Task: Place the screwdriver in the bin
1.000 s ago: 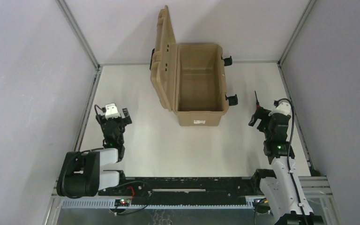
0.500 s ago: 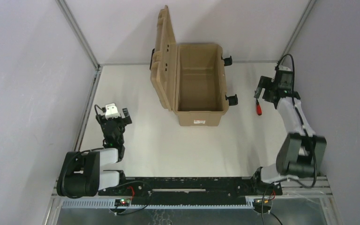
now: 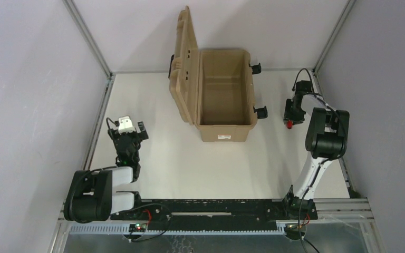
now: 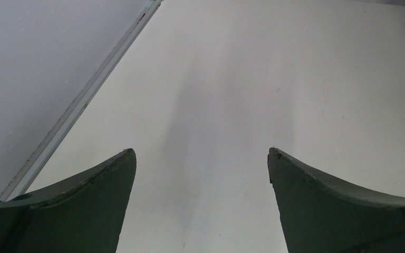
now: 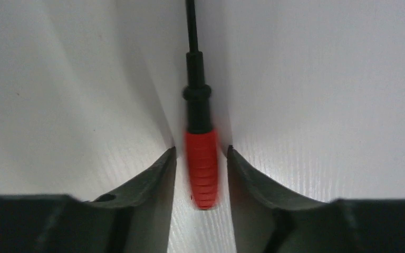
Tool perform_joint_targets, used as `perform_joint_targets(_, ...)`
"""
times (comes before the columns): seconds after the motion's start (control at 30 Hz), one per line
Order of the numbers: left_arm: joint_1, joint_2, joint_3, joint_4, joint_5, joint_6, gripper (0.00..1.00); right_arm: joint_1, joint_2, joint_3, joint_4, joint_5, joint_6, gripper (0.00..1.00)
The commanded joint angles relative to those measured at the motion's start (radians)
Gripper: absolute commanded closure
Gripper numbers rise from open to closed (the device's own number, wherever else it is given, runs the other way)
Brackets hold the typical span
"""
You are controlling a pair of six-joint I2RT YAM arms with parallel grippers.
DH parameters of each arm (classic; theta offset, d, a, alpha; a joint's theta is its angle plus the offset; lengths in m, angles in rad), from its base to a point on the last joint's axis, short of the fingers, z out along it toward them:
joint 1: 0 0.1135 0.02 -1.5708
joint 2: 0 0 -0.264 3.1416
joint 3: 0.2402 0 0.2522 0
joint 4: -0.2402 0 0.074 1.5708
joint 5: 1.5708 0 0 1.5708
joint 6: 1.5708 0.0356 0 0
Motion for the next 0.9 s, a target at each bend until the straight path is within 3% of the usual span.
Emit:
perform_joint_targets(0.0, 0.007, -0.003, 0.044, 0.053, 0.008, -0.001, 0.0, -0.003, 0.019, 0.045, -0.011, 0.031, -0.023, 0.71)
perform_joint_targets(0.07, 0.007, -0.003, 0.044, 0.053, 0.008, -0.001, 0.0, -0.003, -0.014, 0.057, -0.019, 0.046, -0.024, 0.89)
perform_joint_targets(0.17, 0.007, -0.002, 0.044, 0.053, 0.007, -0.001, 0.0, -0.003, -0.089, 0.12, -0.091, 0.073, -0.031, 1.0)
perform_joint_targets(0.33, 0.007, -0.003, 0.045, 0.053, 0.008, -0.001, 0.0, 0.005, -0.198, 0.298, -0.282, 0.081, -0.025, 1.0)
perform_joint_targets(0.53, 0.007, -0.002, 0.044, 0.053, 0.008, -0.001, 0.0, 0.104, -0.264, 0.524, -0.471, 0.069, 0.044, 1.0)
perform_joint_targets(0.7, 0.007, -0.002, 0.045, 0.053, 0.008, -0.001, 0.0, 0.321, -0.206, 0.747, -0.609, 0.076, 0.158, 1.0)
perform_joint_targets(0.87, 0.007, -0.003, 0.045, 0.053, 0.008, -0.001, 0.0, 0.535, -0.056, 0.974, -0.626, 0.085, 0.286, 1.0)
